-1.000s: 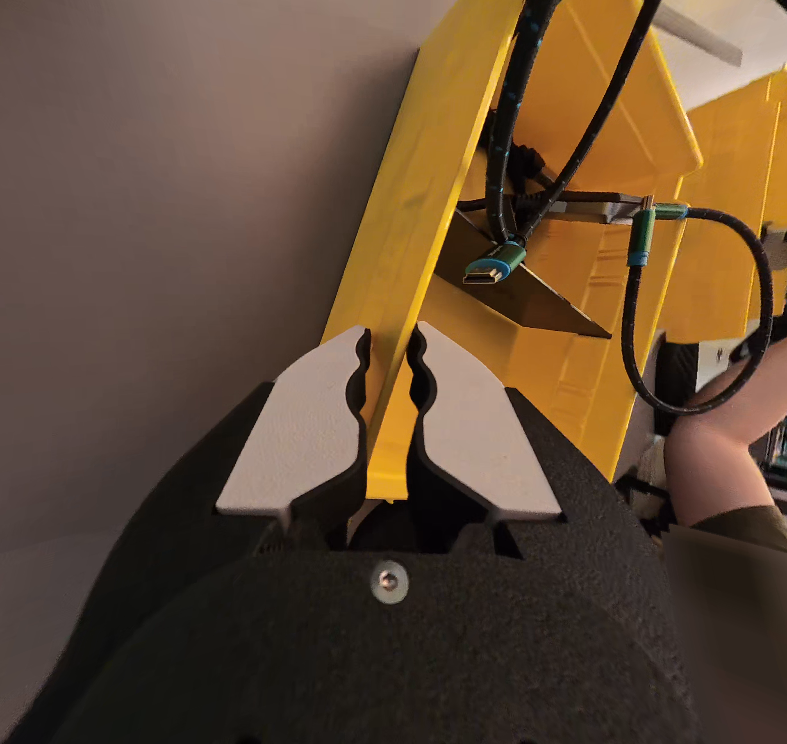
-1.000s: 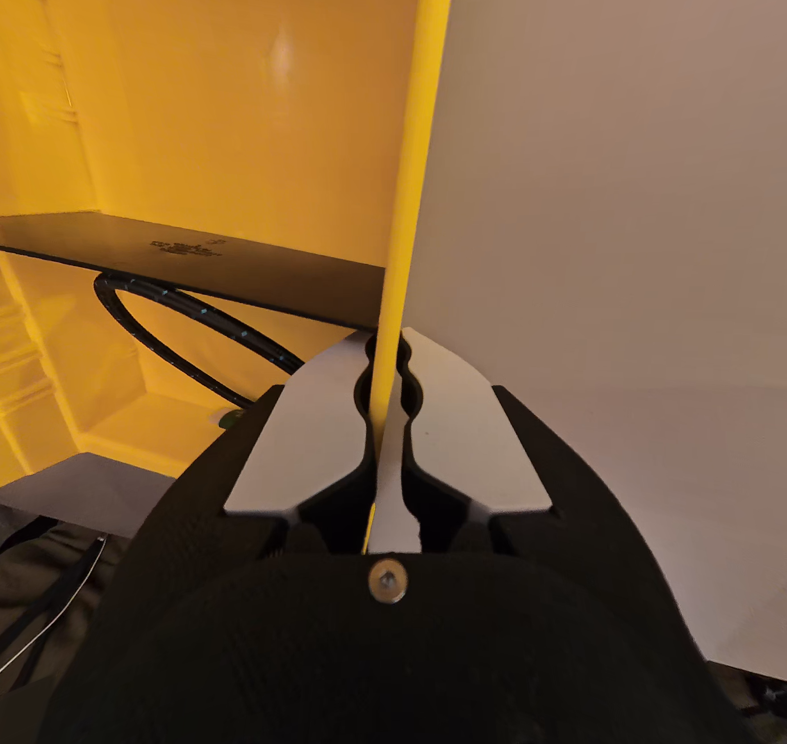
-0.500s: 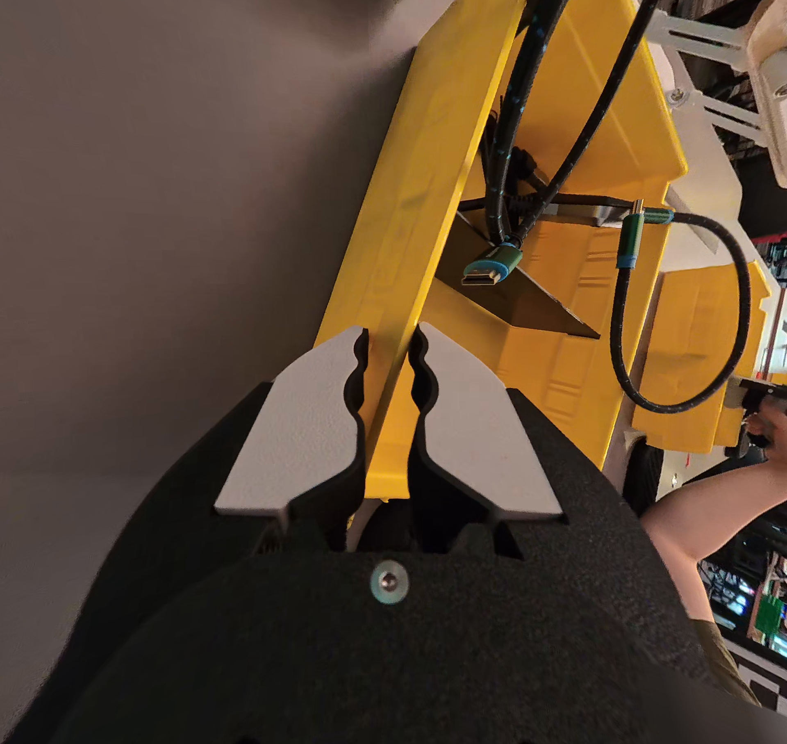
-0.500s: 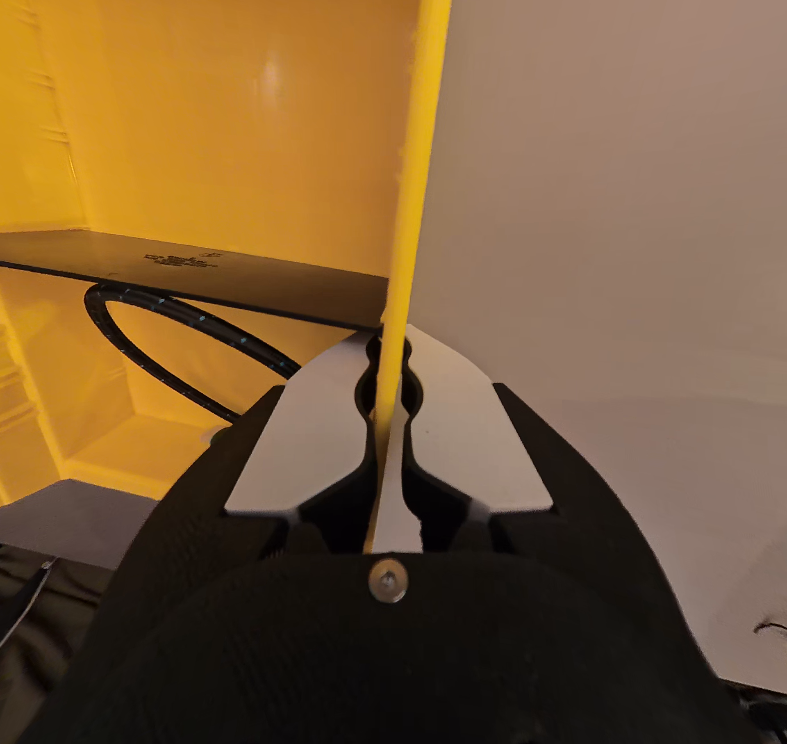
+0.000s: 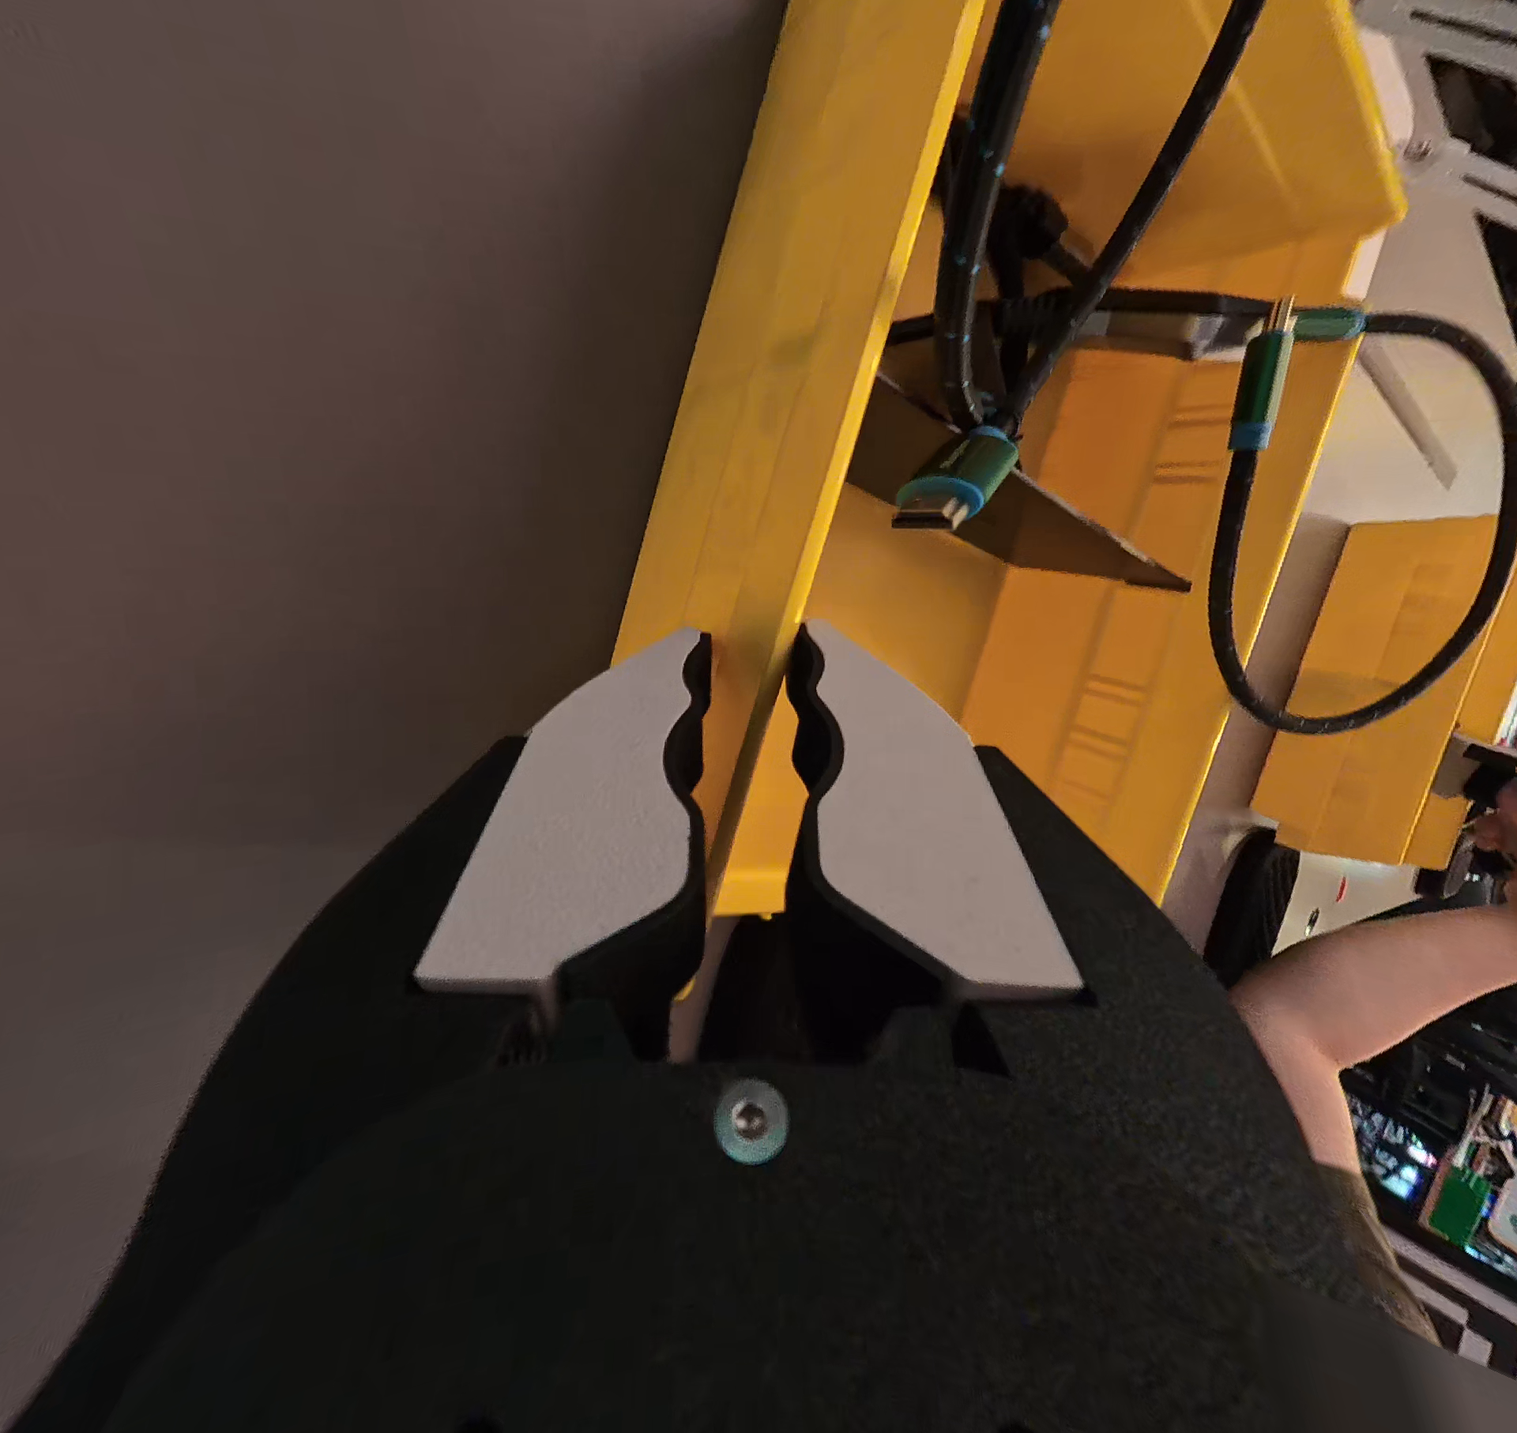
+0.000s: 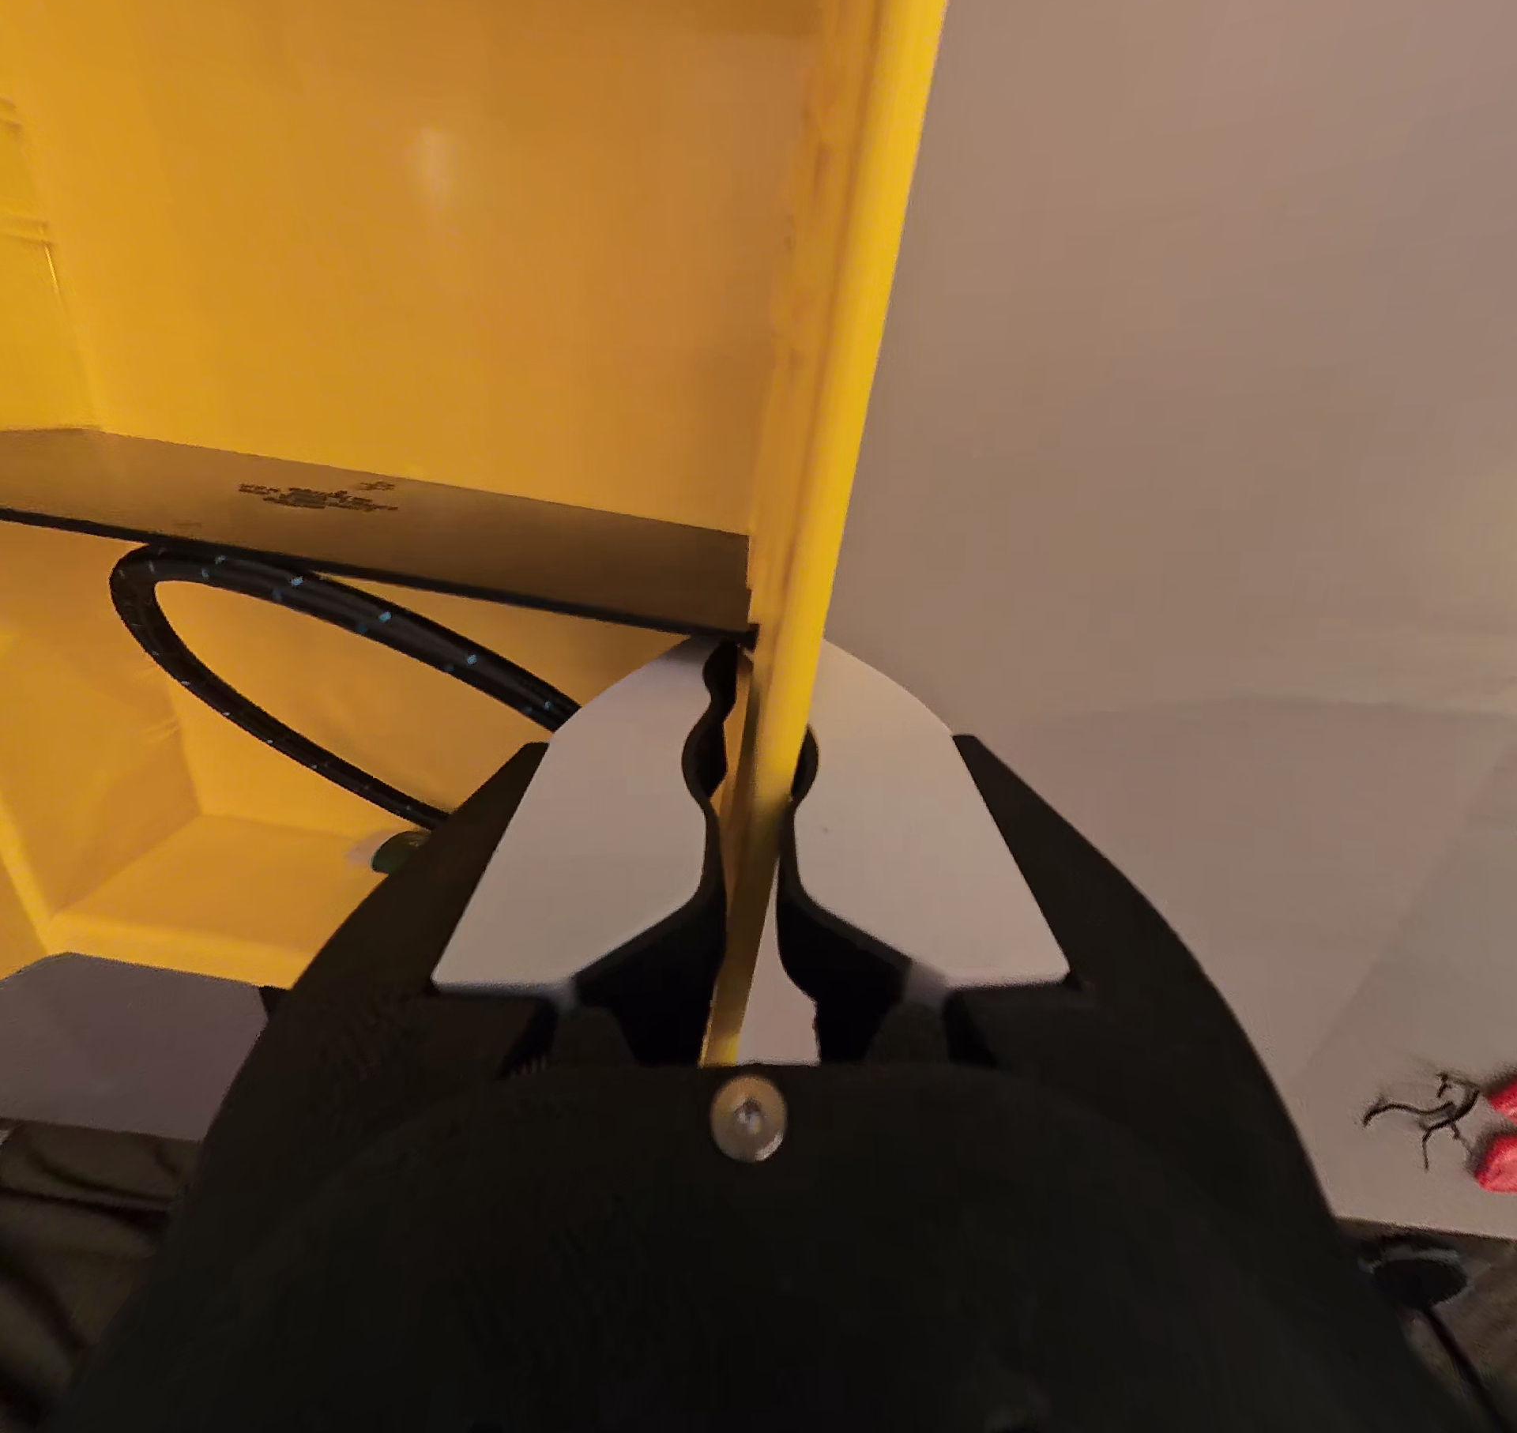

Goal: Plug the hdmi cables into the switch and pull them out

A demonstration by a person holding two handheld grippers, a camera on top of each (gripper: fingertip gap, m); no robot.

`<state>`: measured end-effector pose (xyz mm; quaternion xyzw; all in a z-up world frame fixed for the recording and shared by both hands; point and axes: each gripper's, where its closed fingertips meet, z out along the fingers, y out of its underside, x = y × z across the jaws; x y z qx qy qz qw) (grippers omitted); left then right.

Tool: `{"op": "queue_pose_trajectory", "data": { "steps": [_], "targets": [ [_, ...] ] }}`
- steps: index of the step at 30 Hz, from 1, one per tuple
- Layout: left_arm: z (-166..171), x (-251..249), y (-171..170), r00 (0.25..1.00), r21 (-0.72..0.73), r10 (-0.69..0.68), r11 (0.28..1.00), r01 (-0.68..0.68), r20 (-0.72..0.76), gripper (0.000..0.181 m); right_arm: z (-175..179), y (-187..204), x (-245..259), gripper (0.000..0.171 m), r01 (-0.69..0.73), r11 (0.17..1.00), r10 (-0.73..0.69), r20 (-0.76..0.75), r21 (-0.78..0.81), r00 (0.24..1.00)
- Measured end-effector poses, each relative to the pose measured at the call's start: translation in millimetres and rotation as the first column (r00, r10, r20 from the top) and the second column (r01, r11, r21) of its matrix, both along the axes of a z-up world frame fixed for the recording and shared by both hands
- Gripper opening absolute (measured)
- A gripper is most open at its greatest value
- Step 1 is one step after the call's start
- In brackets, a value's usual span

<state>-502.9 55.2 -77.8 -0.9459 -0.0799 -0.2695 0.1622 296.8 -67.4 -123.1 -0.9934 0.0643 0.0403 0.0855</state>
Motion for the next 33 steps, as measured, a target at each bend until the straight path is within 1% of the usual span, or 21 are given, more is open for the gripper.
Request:
{"op": "queue_pose_trajectory", "data": {
  "steps": [2,4,6,10,13,15,20,23,24,26,29,31,33],
  "targets": [
    [0,2,-5,1.0,-0.014,-0.022,1.0,0.022,-0.008,0.016,0,-1,4,0.009,0.017,1.0,-0.017,0.009,-0.007,1.0],
    [0,4,-9,0.999,-0.027,-0.031,0.999,0.031,-0.006,0.016,-1,2,7,0.011,-0.038,0.999,0.038,0.055,0.007,0.998],
    [0,5,-10,0.999,-0.033,-0.037,0.999,0.037,-0.01,0.016,-1,3,7,0.011,-0.058,0.998,0.057,0.058,0.021,0.997],
    [0,10,-19,0.996,-0.054,-0.085,0.995,0.085,-0.005,0.015,-1,6,8,0.01,-0.05,0.998,0.048,0.049,0.04,0.998],
    [0,11,-21,0.994,-0.061,-0.108,0.992,0.107,-0.004,0.014,-1,7,9,0.012,-0.03,0.999,0.028,0.07,0.029,0.997],
    [0,11,-21,0.994,-0.061,-0.113,0.992,0.113,0.0,0.014,-1,6,10,0.013,-0.014,1.0,0.012,0.083,0.018,0.996],
    [0,11,-21,0.992,-0.053,-0.12,0.991,0.121,0.023,0.015,-1,10,10,0.014,-0.025,0.999,0.022,0.102,0.033,0.995],
    [5,10,-20,0.994,-0.035,-0.094,0.995,0.095,0.051,0.015,-1,10,11,0.015,-0.019,0.999,0.015,0.113,0.035,0.994],
    [12,9,-18,0.995,-0.008,-0.069,0.998,0.069,0.071,0.015,0,10,11,0.016,-0.023,0.999,0.018,0.121,0.039,0.992],
    [34,3,-12,0.994,0.09,-0.015,0.996,0.006,0.105,0.012,6,12,14,0.02,-0.022,0.998,0.012,0.15,0.062,0.989],
    [74,-13,-8,0.997,0.274,0.05,0.96,-0.064,0.058,0.016,23,12,17,0.024,-0.011,0.994,-0.011,0.2,0.11,0.98],
    [109,-10,-4,0.998,0.438,0.042,0.897,-0.054,0.036,0.017,43,15,22,0.025,-0.004,0.984,-0.041,0.251,0.176,0.967],
    [143,6,1,0.999,0.605,-0.031,0.795,0.037,-0.021,0.017,70,21,24,0.025,-0.006,0.961,-0.08,0.298,0.277,0.951]
  ]
}}
